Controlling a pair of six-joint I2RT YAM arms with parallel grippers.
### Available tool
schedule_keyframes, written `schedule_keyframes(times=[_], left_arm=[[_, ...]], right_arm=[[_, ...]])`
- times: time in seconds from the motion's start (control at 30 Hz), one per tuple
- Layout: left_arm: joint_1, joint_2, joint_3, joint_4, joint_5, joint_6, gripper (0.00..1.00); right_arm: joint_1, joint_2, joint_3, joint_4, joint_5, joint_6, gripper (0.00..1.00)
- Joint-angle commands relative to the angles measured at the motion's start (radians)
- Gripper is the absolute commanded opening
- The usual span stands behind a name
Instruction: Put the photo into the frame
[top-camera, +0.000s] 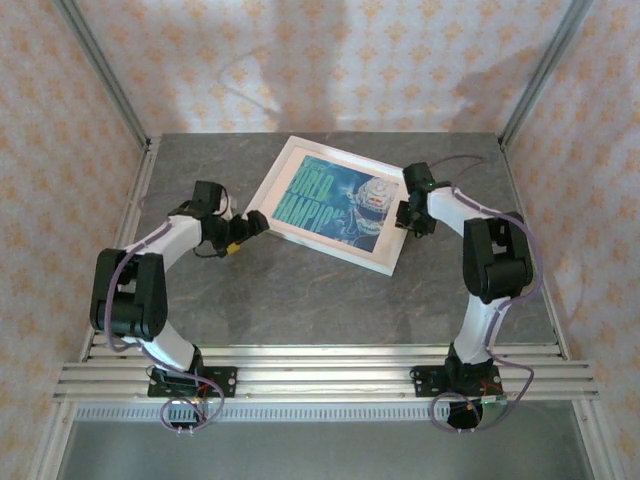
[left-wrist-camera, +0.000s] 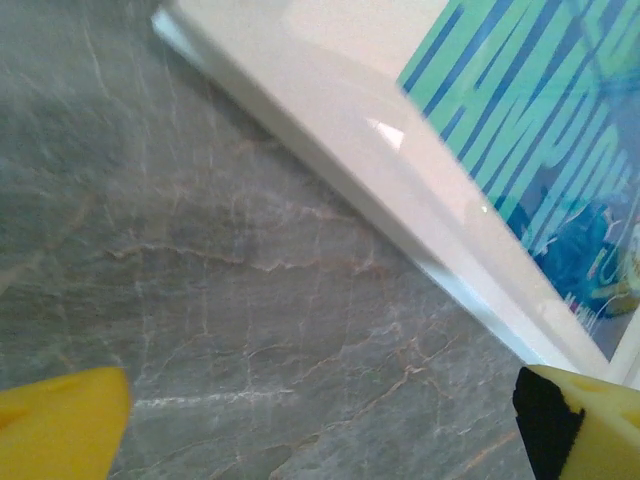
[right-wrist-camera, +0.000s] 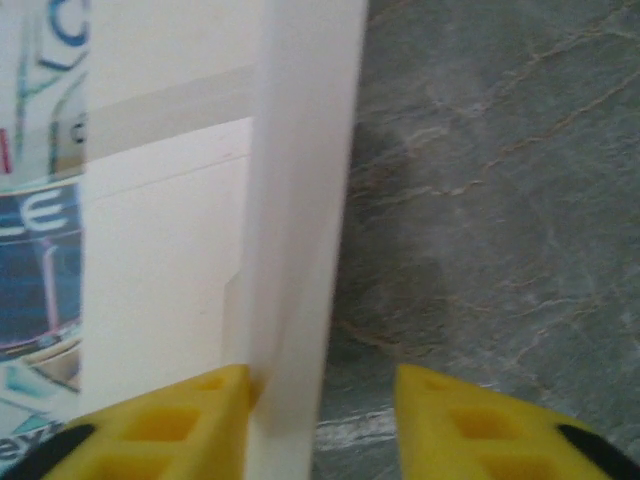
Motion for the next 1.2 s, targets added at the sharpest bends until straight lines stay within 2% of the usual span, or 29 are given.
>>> schedule_keyframes(times=[0.0, 0.1, 0.23, 0.3, 0.43, 0.6, 0.77, 0.87, 1.0, 1.17], left_arm=[[0.01, 0.014, 0.16, -0.086, -0.147, 0.099, 1.0], [0.024, 0.109, 0.308, -0.117, -0.155, 0.126, 1.0], [0.038, 0.214, 0.436, -0.108, -0.127, 0.138, 1.0], [0.043, 0.264, 0.493, -0.128, -0.122, 0.15, 1.0], [0.052, 0.342, 0.57, -0.187, -0.125, 0.178, 1.0], [0.063, 0.347, 0.546, -0.187, -0.133, 0.189, 1.0], [0.068, 0.349, 0.504, -0.17, -0.121, 0.184, 1.0], [0.067, 0.343, 0.464, -0.139, -0.099, 0.161, 1.0], [0.062, 0.334, 0.402, -0.091, -0.079, 0.127, 1.0], [0.052, 0.33, 0.343, -0.051, -0.06, 0.095, 0.99]], right_arm=[[-0.005, 0.017, -0.019, 0.0, -0.062, 0.191, 0.46], [0.005, 0.029, -0.08, 0.101, -0.071, 0.299, 0.44], [0.013, 0.055, -0.116, 0.157, -0.085, 0.254, 0.15], [0.013, 0.057, -0.109, 0.127, -0.092, 0.184, 0.1], [0.013, -0.004, -0.112, 0.039, -0.117, 0.013, 0.05], [-0.005, -0.055, -0.076, -0.096, -0.077, -0.175, 0.0], [-0.044, 0.005, 0.018, -0.172, -0.075, -0.321, 0.0], [-0.057, 0.068, 0.095, -0.19, -0.111, -0.356, 0.0], [-0.056, 0.124, 0.155, -0.184, -0.18, -0.32, 0.0], [-0.054, 0.165, 0.227, -0.183, -0.151, -0.339, 0.01]])
